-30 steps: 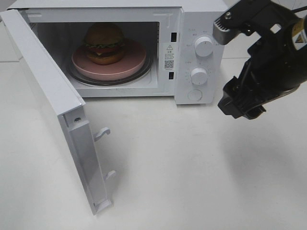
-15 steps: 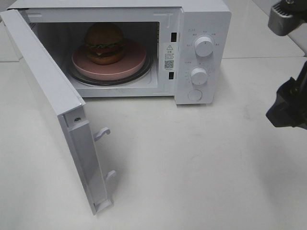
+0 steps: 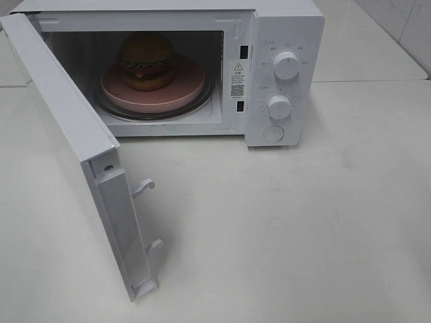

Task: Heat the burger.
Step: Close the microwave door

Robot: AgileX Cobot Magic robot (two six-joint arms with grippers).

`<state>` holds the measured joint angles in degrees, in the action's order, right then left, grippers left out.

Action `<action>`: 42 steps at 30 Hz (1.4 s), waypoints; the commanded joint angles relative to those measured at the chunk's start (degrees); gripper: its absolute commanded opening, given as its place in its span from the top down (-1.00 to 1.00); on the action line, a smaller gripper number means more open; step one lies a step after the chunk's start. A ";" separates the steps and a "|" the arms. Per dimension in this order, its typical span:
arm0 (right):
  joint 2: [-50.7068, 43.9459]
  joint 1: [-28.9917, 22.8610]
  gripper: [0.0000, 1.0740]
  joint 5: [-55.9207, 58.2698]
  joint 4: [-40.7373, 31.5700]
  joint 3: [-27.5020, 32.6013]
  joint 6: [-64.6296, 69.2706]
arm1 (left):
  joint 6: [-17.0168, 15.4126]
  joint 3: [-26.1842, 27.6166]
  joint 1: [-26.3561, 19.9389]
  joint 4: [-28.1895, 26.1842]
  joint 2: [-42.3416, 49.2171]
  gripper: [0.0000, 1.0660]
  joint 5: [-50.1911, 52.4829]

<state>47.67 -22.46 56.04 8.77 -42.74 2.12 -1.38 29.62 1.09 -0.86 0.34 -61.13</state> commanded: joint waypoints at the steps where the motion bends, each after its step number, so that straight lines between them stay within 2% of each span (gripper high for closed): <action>1: -6.76 2.41 -0.42 0.34 -0.63 3.04 0.74 | 0.00 -0.06 -0.17 0.11 1.03 -0.83 -0.11; 10: -20.00 8.02 -0.42 0.29 -0.63 8.59 0.74 | 0.00 -0.06 -0.17 0.11 1.03 -0.83 -0.11; 16: -33.06 11.52 -0.42 0.29 -2.75 12.55 0.92 | 0.00 -0.06 -0.17 0.11 1.03 -0.83 -0.11; 23: -44.35 14.50 -0.42 1.15 -4.64 14.27 0.34 | 0.00 -0.06 -0.17 0.11 1.03 -0.83 -0.11; 30: -49.50 14.50 -0.42 1.15 -4.70 14.27 0.23 | 0.00 -0.06 -0.17 0.11 1.03 -0.83 -0.11; 42: -49.45 14.50 -0.42 1.15 -4.76 14.27 0.29 | 0.00 -0.06 -0.17 0.29 0.34 -0.83 -0.11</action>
<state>-0.23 -8.31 57.47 4.01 -28.48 2.35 -1.38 29.62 1.09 -0.80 0.34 -61.13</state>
